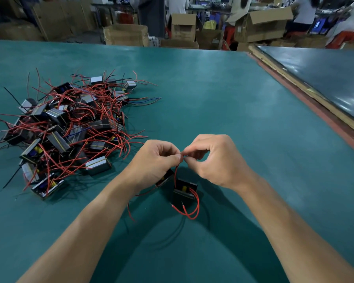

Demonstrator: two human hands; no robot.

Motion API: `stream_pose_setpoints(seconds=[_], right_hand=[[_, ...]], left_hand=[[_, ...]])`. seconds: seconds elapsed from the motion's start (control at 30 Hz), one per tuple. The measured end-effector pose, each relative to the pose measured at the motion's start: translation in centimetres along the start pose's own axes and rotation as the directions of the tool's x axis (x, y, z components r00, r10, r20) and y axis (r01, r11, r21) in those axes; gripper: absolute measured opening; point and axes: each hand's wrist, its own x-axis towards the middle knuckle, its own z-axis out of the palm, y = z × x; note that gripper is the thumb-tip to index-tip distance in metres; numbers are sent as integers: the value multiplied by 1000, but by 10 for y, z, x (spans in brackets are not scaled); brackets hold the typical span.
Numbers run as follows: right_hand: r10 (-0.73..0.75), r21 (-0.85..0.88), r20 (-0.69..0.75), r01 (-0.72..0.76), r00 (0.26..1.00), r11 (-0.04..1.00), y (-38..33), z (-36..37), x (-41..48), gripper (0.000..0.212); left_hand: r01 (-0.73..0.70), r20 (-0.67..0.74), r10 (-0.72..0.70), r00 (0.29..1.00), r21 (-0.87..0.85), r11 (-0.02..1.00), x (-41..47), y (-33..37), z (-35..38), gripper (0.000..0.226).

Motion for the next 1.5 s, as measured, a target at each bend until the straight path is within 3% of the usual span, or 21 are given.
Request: stream_pose_setpoints(seconds=[0.2,0.33,0.47,0.57,0.67,0.8,0.93,1.03,1.17,1.27,1.33,1.4,1.5], right_hand=[[26,-38,29,-25,999,999,3,-1,3,8],[61,-75,69,-56,996,996,2,-3,3,10],[207,-117,140,-192,968,974,-1,-4,4,26],[368,32,218,-384,904,923,0,-8,6,24],[343,188,246,-391,907,901,-2,-10,6,19],[214,178,157,-240,964,954,-3,-9,6,11],[193,171,146,-217,970,961,-1,-10,5,15],[223,155,139,-244,965,957,-3,-7,4,15],[331,140,180,-357,926,923,-6,-4,6,21],[478,287,261,-540,839,791,-6,-5,8,30],[485,372,336,-587,807,719,-6,-8,8,27],[416,430,345,-536,841,726,-5,-10,6,21],[294,448,273,-391,916,804,-4,-12,6,19]], left_hand=[[-45,-28,46,999,28,999,-1,-1,-1,19],[-127,-48,135,990,145,981,-2,-1,1,20],[-295,-67,364,929,460,837,-4,-3,2,12],[-371,-8,459,888,577,727,-5,-2,4,10],[-334,-66,429,901,527,782,-5,0,4,9],[-198,-56,214,975,214,957,-2,2,-2,19],[-119,-36,124,992,110,987,-3,5,-1,20],[-166,-48,176,983,165,972,-4,4,-1,16],[-302,-103,391,914,470,829,-6,1,1,9],[-391,-60,511,857,569,723,-7,2,4,8],[-377,-92,505,858,556,741,-7,1,5,9],[-317,-141,409,901,428,846,-6,1,2,9],[-199,-78,210,975,130,971,-4,5,-3,14]])
